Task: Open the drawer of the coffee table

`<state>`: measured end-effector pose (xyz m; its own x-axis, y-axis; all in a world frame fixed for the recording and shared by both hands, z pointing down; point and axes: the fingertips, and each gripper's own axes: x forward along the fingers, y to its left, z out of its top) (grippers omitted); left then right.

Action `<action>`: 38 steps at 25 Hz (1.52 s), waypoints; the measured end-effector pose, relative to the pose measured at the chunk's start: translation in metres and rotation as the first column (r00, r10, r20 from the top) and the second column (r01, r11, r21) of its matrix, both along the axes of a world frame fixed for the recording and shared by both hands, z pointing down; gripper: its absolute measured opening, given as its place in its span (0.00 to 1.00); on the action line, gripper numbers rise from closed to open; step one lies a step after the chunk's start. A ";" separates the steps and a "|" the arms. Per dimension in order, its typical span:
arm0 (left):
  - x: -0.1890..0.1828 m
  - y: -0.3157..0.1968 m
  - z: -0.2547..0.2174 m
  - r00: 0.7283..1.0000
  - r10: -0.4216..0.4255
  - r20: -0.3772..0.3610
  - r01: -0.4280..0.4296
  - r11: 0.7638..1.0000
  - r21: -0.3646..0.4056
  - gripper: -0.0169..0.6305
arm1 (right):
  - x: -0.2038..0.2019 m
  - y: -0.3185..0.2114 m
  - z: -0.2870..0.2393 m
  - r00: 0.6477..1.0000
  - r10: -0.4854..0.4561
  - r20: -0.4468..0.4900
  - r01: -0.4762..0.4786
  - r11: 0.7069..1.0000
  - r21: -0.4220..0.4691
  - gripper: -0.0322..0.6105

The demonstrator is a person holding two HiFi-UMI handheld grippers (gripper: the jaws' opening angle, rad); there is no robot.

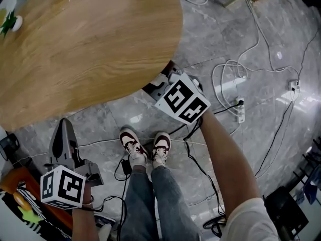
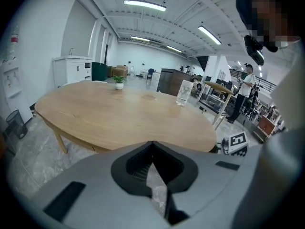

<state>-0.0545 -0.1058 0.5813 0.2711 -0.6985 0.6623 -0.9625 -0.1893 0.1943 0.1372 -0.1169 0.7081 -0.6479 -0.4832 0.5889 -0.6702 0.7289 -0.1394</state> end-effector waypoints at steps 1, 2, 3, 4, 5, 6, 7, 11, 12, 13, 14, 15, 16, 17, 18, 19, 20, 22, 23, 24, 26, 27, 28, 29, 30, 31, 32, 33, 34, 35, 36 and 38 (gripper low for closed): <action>-0.001 0.001 0.000 1.000 -0.010 -0.001 0.010 1.000 -0.003 0.02 | 0.000 0.001 0.000 1.000 -0.013 -0.008 0.013 1.000 0.001 0.31; -0.002 0.002 -0.001 1.000 -0.019 -0.002 0.019 1.000 -0.006 0.02 | 0.000 0.002 -0.001 1.000 -0.022 -0.014 0.022 1.000 0.000 0.30; -0.003 0.003 -0.002 1.000 -0.025 -0.003 0.025 1.000 -0.008 0.02 | -0.001 0.003 -0.001 0.999 -0.030 -0.021 0.030 1.000 0.000 0.30; -0.004 0.005 -0.003 1.000 -0.026 -0.006 0.026 1.000 -0.006 0.02 | 0.000 0.004 -0.001 0.999 -0.040 -0.030 0.040 0.999 0.001 0.29; -0.004 0.006 -0.003 1.000 -0.025 -0.008 0.025 1.000 -0.003 0.02 | 0.000 0.005 -0.001 0.998 -0.052 -0.043 0.052 0.999 0.003 0.29; -0.005 0.007 -0.004 1.000 -0.026 -0.008 0.026 1.000 -0.002 0.02 | 0.002 0.005 -0.001 0.996 -0.067 -0.058 0.067 0.998 0.007 0.28; -0.006 0.008 -0.004 0.999 -0.032 -0.006 0.032 0.999 -0.004 0.02 | 0.003 0.006 -0.001 0.994 -0.083 -0.071 0.084 0.996 0.008 0.27; -0.010 0.014 -0.002 0.998 -0.054 -0.009 0.054 0.998 -0.011 0.02 | 0.006 0.012 -0.001 0.987 -0.130 -0.096 0.131 0.991 -0.004 0.26; -0.012 0.015 -0.001 0.998 -0.059 -0.011 0.058 0.998 -0.012 0.02 | 0.004 0.013 -0.002 0.986 -0.136 -0.094 0.136 0.991 -0.003 0.25; -0.013 0.016 0.000 0.998 -0.062 -0.012 0.062 0.998 -0.013 0.02 | 0.002 0.015 -0.002 0.986 -0.141 -0.093 0.142 0.990 0.001 0.25; -0.014 0.018 0.002 0.998 -0.064 -0.012 0.064 0.998 -0.016 0.02 | 0.001 0.018 -0.003 0.984 -0.148 -0.096 0.149 0.989 0.005 0.25; -0.015 0.020 0.003 0.998 -0.065 -0.013 0.065 0.998 -0.018 0.02 | -0.001 0.021 -0.003 0.982 -0.157 -0.100 0.159 0.987 0.006 0.25; -0.015 0.021 0.004 0.998 -0.064 -0.013 0.064 0.998 -0.020 0.02 | -0.002 0.025 -0.003 0.981 -0.166 -0.102 0.167 0.986 0.006 0.24; -0.016 0.022 0.004 0.998 -0.062 -0.012 0.062 0.998 -0.022 0.02 | -0.003 0.029 -0.003 0.980 -0.171 -0.102 0.173 0.985 0.004 0.24; -0.016 0.023 0.005 0.998 -0.061 -0.011 0.060 0.998 -0.023 0.02 | -0.005 0.032 -0.002 0.979 -0.175 -0.101 0.176 0.984 0.002 0.24; -0.017 0.023 0.005 0.998 -0.061 -0.010 0.060 0.998 -0.024 0.02 | -0.005 0.034 -0.002 0.979 -0.179 -0.100 0.180 0.984 0.000 0.24; -0.017 0.024 0.006 0.998 -0.062 -0.009 0.061 0.998 -0.025 0.02 | -0.006 0.036 -0.002 0.978 -0.183 -0.099 0.184 0.983 -0.001 0.24; -0.017 0.024 0.005 0.998 -0.063 -0.009 0.062 0.998 -0.024 0.02 | -0.008 0.039 -0.002 0.977 -0.190 -0.093 0.191 0.982 -0.002 0.23; -0.017 0.024 0.005 0.998 -0.062 -0.009 0.062 0.998 -0.023 0.02 | -0.008 0.040 -0.003 0.977 -0.195 -0.091 0.196 0.981 -0.001 0.23; -0.017 0.024 0.005 0.998 -0.062 -0.009 0.061 0.998 -0.022 0.02 | -0.009 0.041 -0.003 0.975 -0.201 -0.095 0.202 0.979 0.000 0.23; -0.016 0.024 0.005 0.998 -0.062 -0.011 0.062 0.998 -0.022 0.02 | -0.008 0.043 -0.003 0.969 -0.218 -0.116 0.220 0.975 0.005 0.22; -0.015 0.025 0.005 0.998 -0.063 -0.011 0.063 0.998 -0.022 0.02 | -0.007 0.044 -0.002 0.967 -0.225 -0.122 0.227 0.974 0.007 0.22; -0.015 0.025 0.006 0.998 -0.064 -0.012 0.064 0.998 -0.023 0.02 | -0.007 0.044 -0.002 0.965 -0.229 -0.127 0.231 0.973 0.006 0.22; -0.014 0.026 0.006 0.998 -0.065 -0.012 0.064 0.998 -0.024 0.02 | -0.006 0.045 -0.002 0.964 -0.231 -0.130 0.234 0.972 0.005 0.22; -0.014 0.027 0.007 0.998 -0.065 -0.013 0.064 0.998 -0.026 0.02 | -0.006 0.046 -0.002 0.963 -0.234 -0.131 0.237 0.972 0.003 0.22; -0.014 0.028 0.007 0.998 -0.064 -0.013 0.064 0.998 -0.026 0.02 | -0.006 0.048 -0.002 0.962 -0.239 -0.131 0.241 0.970 0.002 0.22; -0.013 0.029 0.007 0.998 -0.063 -0.014 0.063 0.998 -0.026 0.02 | -0.006 0.051 -0.003 0.960 -0.246 -0.131 0.248 0.969 0.000 0.22; -0.014 0.030 0.007 0.998 -0.064 -0.014 0.063 0.998 -0.026 0.02 | -0.007 0.055 -0.002 0.958 -0.255 -0.133 0.257 0.966 -0.002 0.21; -0.014 0.031 0.007 0.998 -0.067 -0.013 0.067 0.997 -0.026 0.02 | -0.008 0.059 -0.002 0.955 -0.265 -0.134 0.266 0.964 -0.006 0.21; -0.015 0.031 0.008 0.997 -0.071 -0.013 0.071 0.997 -0.026 0.02 | -0.009 0.064 -0.002 0.952 -0.273 -0.136 0.274 0.962 -0.009 0.21; -0.015 0.032 0.008 0.997 -0.073 -0.014 0.073 0.997 -0.025 0.02 | -0.009 0.069 -0.002 0.950 -0.280 -0.135 0.281 0.960 -0.013 0.21; -0.015 0.033 0.008 0.997 -0.068 -0.021 0.068 0.997 -0.021 0.02 | -0.010 0.078 -0.002 0.948 -0.289 -0.132 0.289 0.957 -0.020 0.21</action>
